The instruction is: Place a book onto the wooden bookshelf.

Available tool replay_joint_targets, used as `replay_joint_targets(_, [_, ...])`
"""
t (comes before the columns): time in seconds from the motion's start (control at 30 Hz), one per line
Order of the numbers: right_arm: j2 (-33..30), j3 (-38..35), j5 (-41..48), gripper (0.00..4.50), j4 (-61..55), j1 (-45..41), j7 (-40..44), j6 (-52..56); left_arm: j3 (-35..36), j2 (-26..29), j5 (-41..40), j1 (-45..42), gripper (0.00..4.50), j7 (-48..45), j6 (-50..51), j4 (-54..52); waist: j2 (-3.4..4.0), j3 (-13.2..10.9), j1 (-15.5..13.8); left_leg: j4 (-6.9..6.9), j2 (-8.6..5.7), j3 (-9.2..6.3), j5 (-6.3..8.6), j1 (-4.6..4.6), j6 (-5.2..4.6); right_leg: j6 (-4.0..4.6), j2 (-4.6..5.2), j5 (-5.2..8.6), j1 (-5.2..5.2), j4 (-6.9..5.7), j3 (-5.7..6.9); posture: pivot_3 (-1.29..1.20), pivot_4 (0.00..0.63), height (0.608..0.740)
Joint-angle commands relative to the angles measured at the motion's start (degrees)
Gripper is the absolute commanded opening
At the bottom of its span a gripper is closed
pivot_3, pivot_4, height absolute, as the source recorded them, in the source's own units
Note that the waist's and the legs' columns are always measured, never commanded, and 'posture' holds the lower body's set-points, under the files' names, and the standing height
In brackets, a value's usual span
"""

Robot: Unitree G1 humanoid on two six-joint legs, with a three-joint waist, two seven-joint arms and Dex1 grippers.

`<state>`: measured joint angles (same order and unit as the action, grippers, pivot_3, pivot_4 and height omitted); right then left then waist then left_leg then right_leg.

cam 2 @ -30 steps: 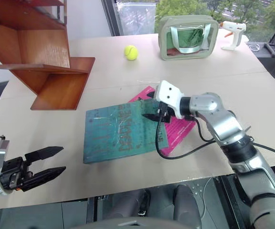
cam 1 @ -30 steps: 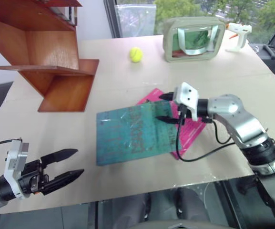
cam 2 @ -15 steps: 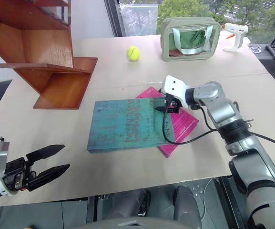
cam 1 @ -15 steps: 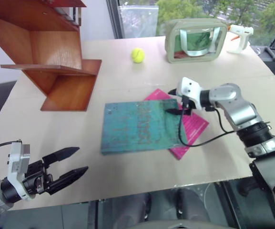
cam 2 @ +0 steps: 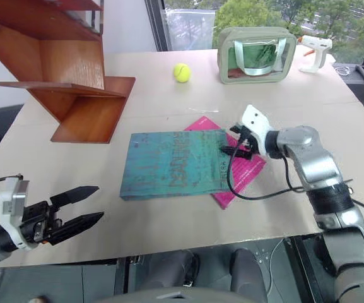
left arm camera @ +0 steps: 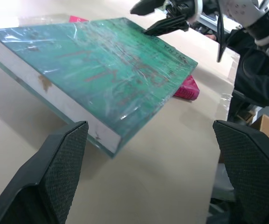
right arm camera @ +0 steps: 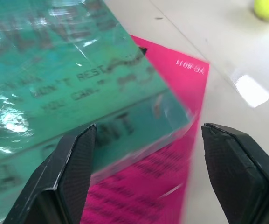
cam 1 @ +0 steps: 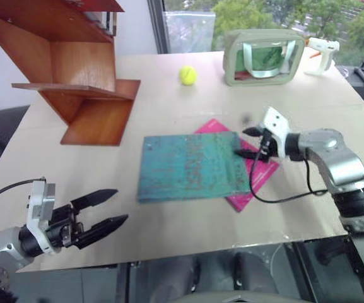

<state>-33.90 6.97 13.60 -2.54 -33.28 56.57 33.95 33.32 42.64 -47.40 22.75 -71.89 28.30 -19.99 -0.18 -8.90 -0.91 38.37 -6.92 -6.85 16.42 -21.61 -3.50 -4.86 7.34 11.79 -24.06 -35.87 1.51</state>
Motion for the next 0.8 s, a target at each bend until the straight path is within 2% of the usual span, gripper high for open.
replay_joint_targets(0.03, [-4.6, -7.7, 7.8, 2.84, -14.7, 4.0, 0.2, 8.2, -0.5, 1.6, 0.1, -1.4, 4.50, -1.4, -1.0, 0.5, 0.20, -0.2, 0.0, 0.00, 0.00, 0.02, -0.01, -0.12, -0.01, 0.00, 0.00, 0.00, -0.08, -0.01, -0.01, 0.00, 0.150, 0.740])
replay_joint_targets(0.07, [-5.4, -8.4, 9.7, 2.46, -18.2, 5.4, 0.5, 10.0, -1.0, 1.9, 0.5, -1.8, 4.50, -1.9, -1.3, 0.8, 0.22, -0.2, 0.1, 0.00, 0.00, 0.02, -0.08, -0.23, -0.13, 0.00, 0.01, 0.00, -0.24, -0.01, -0.01, 0.00, 0.150, 0.740])
replay_joint_targets(0.1, [-5.5, -8.7, 11.9, 1.87, -21.2, 6.1, 0.2, 11.8, -1.4, 2.2, 0.9, -2.2, 4.50, -2.6, -1.8, 1.3, 0.25, -0.2, 0.3, -0.04, 0.01, 0.02, -0.12, -0.23, -0.22, 0.00, 0.00, 0.00, -0.24, 0.00, -0.01, 0.00, 0.150, 0.740])
replay_joint_targets(0.13, [-5.2, -8.6, 13.6, 1.56, -23.6, 6.4, -0.2, 13.3, -1.8, 2.4, 1.4, -2.4, 4.50, -3.1, -2.2, 1.7, 0.25, -0.2, 0.3, -0.05, 0.05, 0.00, -0.11, -0.26, -0.19, 0.01, -0.07, 0.00, -0.30, 0.01, -0.09, 0.00, 0.150, 0.740])
replay_joint_targets(0.17, [-4.7, -7.9, 14.5, 1.47, -25.8, 6.3, -1.1, 14.4, -2.2, 2.6, 1.8, -2.7, 4.50, -3.6, -2.6, 2.1, 0.24, -0.2, 0.5, -0.06, 0.05, 0.01, -0.11, -0.26, -0.19, 0.01, -0.07, 0.00, -0.33, 0.01, -0.10, 0.00, 0.150, 0.740])
replay_joint_targets(0.27, [-3.7, -4.5, 13.5, 0.08, -28.6, 6.4, -3.8, 14.2, -2.7, 2.9, 2.3, -3.4, 4.50, -3.9, -3.1, 2.8, 0.25, -0.2, 1.1, -0.09, 0.09, 0.01, -0.07, -0.25, -0.14, 0.01, -0.22, 0.00, -0.51, -0.03, -0.45, 0.00, 0.150, 0.740])
replay_joint_targets(0.37, [-2.7, -3.7, 12.0, 0.03, -29.3, 7.6, -5.9, 10.6, -1.7, 2.5, 0.7, -1.6, 4.50, -1.8, 0.1, 1.1, 0.23, -0.2, 1.2, -0.08, 0.08, 0.03, -0.06, -0.25, -0.14, 0.01, -0.24, 0.00, -0.54, -0.03, -0.53, 0.00, 0.150, 0.740])
replay_joint_targets(0.47, [-4.8, -7.1, 16.5, 0.03, -31.6, 11.0, -3.0, 10.8, -0.1, 1.3, -2.0, 4.2, 4.50, -1.3, 2.9, -2.9, 0.18, -0.2, 1.2, -0.07, 0.02, 0.06, -0.04, -0.27, -0.19, 0.00, -0.22, -0.01, -0.57, 0.00, -0.54, 0.00, 0.150, 0.740])
replay_joint_targets(0.5, [-5.6, -7.8, 17.9, 0.63, -32.7, 12.0, -2.3, 11.0, 0.3, 1.0, -2.7, 5.4, 4.50, -1.1, 3.5, -3.6, 0.18, -0.2, 1.2, -0.08, 0.02, 0.06, 0.02, -0.29, -0.27, 0.01, -0.22, 0.00, -0.57, 0.08, -0.57, 0.00, 0.150, 0.740])
replay_joint_targets(0.53, [-6.0, -8.2, 19.2, 0.88, -33.8, 12.8, -2.2, 11.3, 0.3, 0.7, -2.9, 6.3, 4.50, -0.6, 3.6, -4.2, 0.19, -0.2, 1.0, -0.08, 0.01, 0.06, 0.05, -0.27, -0.30, 0.01, -0.22, 0.00, -0.57, 0.10, -0.58, 0.00, 0.150, 0.740])
replay_joint_targets(0.6, [-6.4, -7.9, 21.2, 1.87, -35.1, 13.1, -2.1, 11.7, -0.2, 0.4, -2.3, 7.2, 4.50, -0.2, 2.9, -4.7, 0.18, -0.2, 0.9, -0.08, 0.00, 0.05, 0.06, -0.28, -0.30, 0.01, -0.23, 0.00, -0.57, 0.10, -0.59, 0.00, 0.150, 0.740])
replay_joint_targets(0.67, [-6.2, -4.0, 21.3, 1.87, -35.7, 11.8, -1.5, 11.4, -0.5, 0.4, -1.8, 7.4, 4.50, -0.5, 2.2, -4.3, 0.18, -0.2, 0.6, -0.06, 0.05, 0.05, 0.06, -0.25, -0.27, 0.01, -0.24, 0.00, -0.56, 0.05, -0.63, 0.00, 0.150, 0.740])
replay_joint_targets(0.7, [-4.9, -1.8, 20.7, 1.71, -34.5, 10.0, -2.3, 11.7, -0.9, 0.4, -1.8, 7.0, 4.50, -0.2, 2.3, -4.3, 0.17, -0.2, 0.6, -0.06, 0.07, 0.05, 0.07, -0.21, -0.26, 0.00, -0.24, -0.01, -0.56, 0.02, -0.65, 0.00, 0.150, 0.740])
replay_joint_targets(0.8, [0.1, 4.8, 15.5, 0.51, -26.6, 3.0, -5.1, 9.9, -1.6, 0.8, -1.8, 5.8, 4.50, -0.5, 2.3, -3.5, 0.18, -0.2, 1.3, -0.05, 0.13, 0.21, 0.13, -0.12, -0.11, 0.01, -0.31, -0.02, -0.55, -0.02, -0.72, 0.00, 0.150, 0.740])
